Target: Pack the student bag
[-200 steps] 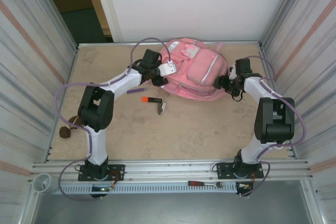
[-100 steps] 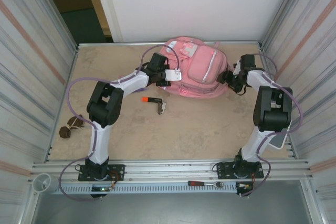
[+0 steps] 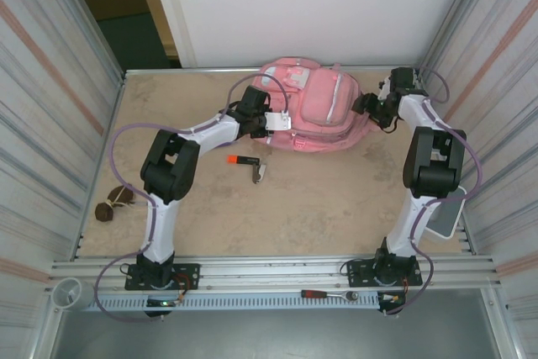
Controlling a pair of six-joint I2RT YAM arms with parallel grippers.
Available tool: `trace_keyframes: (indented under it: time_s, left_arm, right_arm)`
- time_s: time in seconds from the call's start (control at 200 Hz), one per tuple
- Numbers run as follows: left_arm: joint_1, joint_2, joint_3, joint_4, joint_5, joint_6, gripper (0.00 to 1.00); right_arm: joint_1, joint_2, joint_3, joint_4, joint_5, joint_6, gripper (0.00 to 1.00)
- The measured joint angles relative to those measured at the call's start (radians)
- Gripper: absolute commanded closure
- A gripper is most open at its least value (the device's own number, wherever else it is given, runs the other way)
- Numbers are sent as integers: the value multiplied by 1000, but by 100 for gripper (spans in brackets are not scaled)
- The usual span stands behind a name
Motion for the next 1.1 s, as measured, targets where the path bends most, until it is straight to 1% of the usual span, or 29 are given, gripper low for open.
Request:
trace_keyframes:
  time_s: [0.2,0.341,0.496,0.581,0.761,0.857,0.967,1.097]
  left_arm:
    - [-6,-4,-16,19,-13,-44,91]
    - [-8,-15,-20,10,-5,-116,100]
    - [-22,-33,-11,-47,21,-210,100]
    - [-29,-34,10,-91,38,-257,100]
    - [-31,-34,69,-181,75,-349,100]
    - [-31,-34,99,-226,95,-382,100]
    - [-31,-34,129,-267,113,-404,100]
    - [-30,-34,144,-296,135,-422,100]
  right_arm:
    - [3,-32,18,-26,51,-6,32]
    - [31,-139,-68,-23,113,-14,32]
    - [140,-314,-224,14,179,-58,34]
    - [205,-399,-303,48,190,-77,36]
    - [324,-534,-455,148,242,-113,37]
    - [403,-573,-534,219,285,-135,37]
    - [496,-579,-600,292,346,-156,35]
    - [599,-564,-631,377,450,-185,38]
